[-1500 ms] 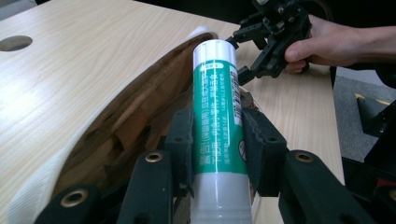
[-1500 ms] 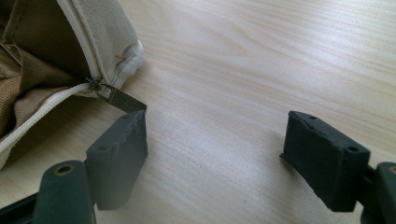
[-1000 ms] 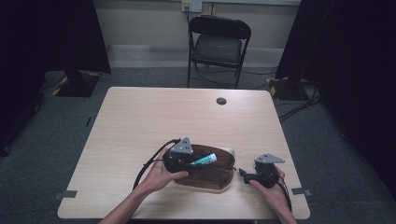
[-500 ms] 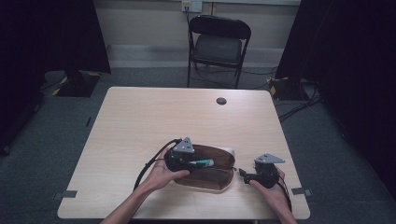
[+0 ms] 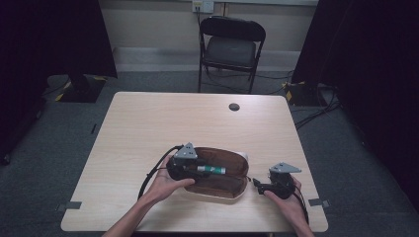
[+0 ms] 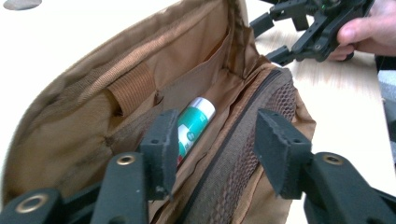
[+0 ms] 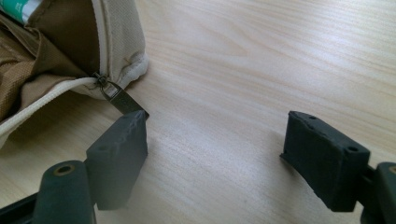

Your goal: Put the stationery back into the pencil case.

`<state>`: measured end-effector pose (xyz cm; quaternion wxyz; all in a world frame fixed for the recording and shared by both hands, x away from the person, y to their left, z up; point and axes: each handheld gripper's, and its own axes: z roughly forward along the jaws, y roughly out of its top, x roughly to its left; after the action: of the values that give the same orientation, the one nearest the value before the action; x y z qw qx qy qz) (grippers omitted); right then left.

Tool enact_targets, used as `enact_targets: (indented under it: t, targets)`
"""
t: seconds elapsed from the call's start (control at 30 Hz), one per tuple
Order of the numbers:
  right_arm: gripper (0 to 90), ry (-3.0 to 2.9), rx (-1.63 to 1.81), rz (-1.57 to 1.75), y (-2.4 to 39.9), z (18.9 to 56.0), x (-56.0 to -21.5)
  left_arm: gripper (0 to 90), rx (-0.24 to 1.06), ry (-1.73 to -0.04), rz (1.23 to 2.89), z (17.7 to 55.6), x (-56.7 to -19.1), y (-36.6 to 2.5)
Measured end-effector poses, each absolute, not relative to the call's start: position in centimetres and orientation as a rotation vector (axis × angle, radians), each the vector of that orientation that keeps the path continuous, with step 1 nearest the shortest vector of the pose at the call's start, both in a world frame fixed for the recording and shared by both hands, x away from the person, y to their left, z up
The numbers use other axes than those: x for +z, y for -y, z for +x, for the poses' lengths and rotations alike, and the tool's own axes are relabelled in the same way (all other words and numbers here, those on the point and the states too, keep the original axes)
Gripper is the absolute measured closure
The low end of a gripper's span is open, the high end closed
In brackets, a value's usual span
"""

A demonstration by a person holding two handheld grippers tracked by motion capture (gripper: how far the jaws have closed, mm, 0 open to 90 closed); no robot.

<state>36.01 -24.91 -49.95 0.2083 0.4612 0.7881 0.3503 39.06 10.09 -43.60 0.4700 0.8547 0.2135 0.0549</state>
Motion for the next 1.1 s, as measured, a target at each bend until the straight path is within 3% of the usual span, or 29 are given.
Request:
enact_targets:
  t: [0.3,0.53,1.1]
  targets:
    - [20.7,-2.193,0.975,1.284,24.9,36.0,-49.9,42.1,0.152,-0.534,2.094,38.5,-43.2,-11.6]
    - [20.7,-2.193,0.975,1.285,24.9,36.0,-49.9,29.3,0.186,-0.576,2.080,38.1,-42.7,-14.0]
    - [20.7,-2.193,0.975,1.285,24.9,36.0,-49.9,19.6,0.191,-0.628,2.104,36.0,-43.7,-19.5]
